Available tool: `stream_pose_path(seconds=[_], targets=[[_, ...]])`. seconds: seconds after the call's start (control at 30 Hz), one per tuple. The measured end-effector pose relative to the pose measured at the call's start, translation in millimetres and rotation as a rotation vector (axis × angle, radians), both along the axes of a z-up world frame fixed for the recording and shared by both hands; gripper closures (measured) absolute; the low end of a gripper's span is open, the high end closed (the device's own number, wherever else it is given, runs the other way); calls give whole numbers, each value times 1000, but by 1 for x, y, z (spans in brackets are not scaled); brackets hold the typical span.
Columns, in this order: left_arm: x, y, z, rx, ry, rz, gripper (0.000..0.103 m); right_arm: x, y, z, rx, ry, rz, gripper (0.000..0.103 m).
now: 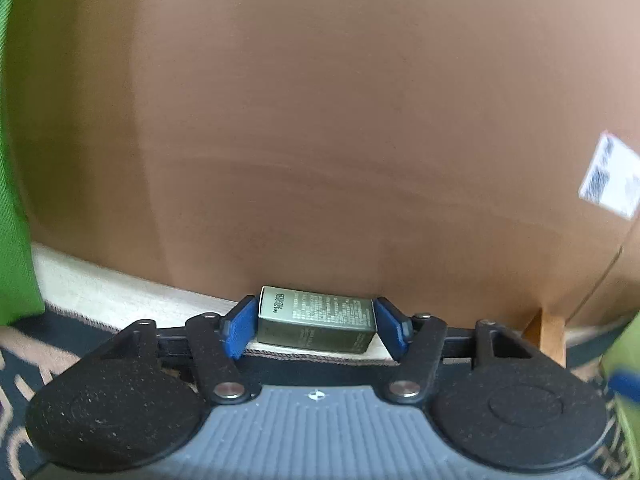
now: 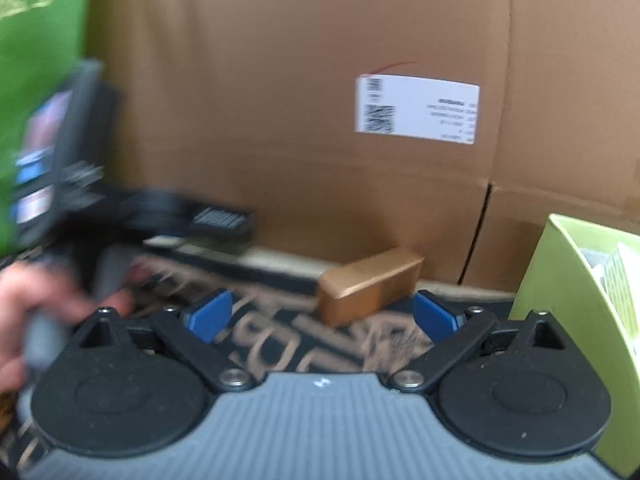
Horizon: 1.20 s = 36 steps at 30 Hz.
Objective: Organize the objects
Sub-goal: 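Grasp the olive-green small box with left tool while right tool grasps the copper box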
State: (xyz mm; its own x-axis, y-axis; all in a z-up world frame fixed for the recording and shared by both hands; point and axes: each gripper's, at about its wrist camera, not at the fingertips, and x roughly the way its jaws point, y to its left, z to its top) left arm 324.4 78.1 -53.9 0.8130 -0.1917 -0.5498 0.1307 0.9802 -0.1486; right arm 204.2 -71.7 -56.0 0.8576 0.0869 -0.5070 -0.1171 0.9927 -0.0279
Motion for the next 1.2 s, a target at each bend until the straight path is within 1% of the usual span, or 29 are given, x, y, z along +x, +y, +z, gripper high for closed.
stream_pose_path(seconds=[0.07, 0.17, 0.2, 0.23, 0.27, 0.33, 0.37, 0.4, 0.43, 0.47, 0.5, 0.57, 0.67, 0.77, 0.8, 0.83, 0.9, 0.97, 1.0, 1.03, 1.1, 1.13, 1.2], targets=[[-1, -1, 1, 15, 1, -3, 38, 20, -1, -5, 8, 22, -52, 4], [-2, 0, 2, 28, 1, -13, 38, 44, -7, -13, 32, 79, -123, 12], [-3, 1, 2, 26, 2, -16, 38, 50, -11, -14, 54, 91, -132, 21], [-3, 2, 3, 25, 2, -18, 38, 53, -14, -16, 71, 104, -134, 33], [-3, 3, 3, 26, 2, -20, 38, 55, -18, -17, 88, 118, -136, 40], [-5, 3, 4, 30, 1, -22, 38, 52, -25, -19, 118, 123, -130, 50], [-6, 4, 4, 33, 1, -25, 38, 49, -28, -19, 122, 121, -120, 53], [-6, 4, 5, 35, 1, -28, 38, 43, -29, -18, 113, 117, -102, 61], [-8, 5, 5, 33, 0, -38, 38, 36, -30, -17, 101, 111, -82, 72], [-9, 5, 6, 34, 0, -54, 38, 26, -32, -16, 84, 105, -53, 78], [-11, 3, 7, 41, 3, -73, 38, 16, -34, -14, 74, 100, -27, 79], [-17, -3, 10, 60, 4, -110, 38, -13, -41, -11, 70, 93, 26, 79], [-31, -15, 16, 71, 14, -195, 38, -58, -56, -6, 53, 86, 62, 79], [-57, -31, 28, 114, 3, -288, 38, -110, -69, -2, 47, 94, 104, 79], [-69, -36, 32, 122, 4, -322, 38, -130, -77, -3, 47, 104, 116, 79], [-82, -40, 35, 120, 9, -361, 38, -140, -77, 0, 48, 114, 123, 79], [-117, -49, 41, 126, 17, -444, 38, -175, -90, 1, 56, 127, 113, 79], [-160, -59, 47, 152, 6, -507, 38, -195, -104, 9, 66, 135, 83, 79], [-175, -56, 48, 155, 5, -527, 38, -205, -110, 10, 71, 135, 64, 79], [-184, -43, 45, 144, 17, -546, 38, -214, -117, 12, 76, 136, 45, 79], [-212, -44, 43, 117, 51, -583, 38, -229, -126, 10, 74, 140, 18, 79], [-204, -70, 30, 120, 58, -592, 38, -234, -129, 9, 68, 142, 7, 79], [-219, -79, 17, 152, 52, -593, 38, -238, -136, 7, 66, 152, 0, 79]])
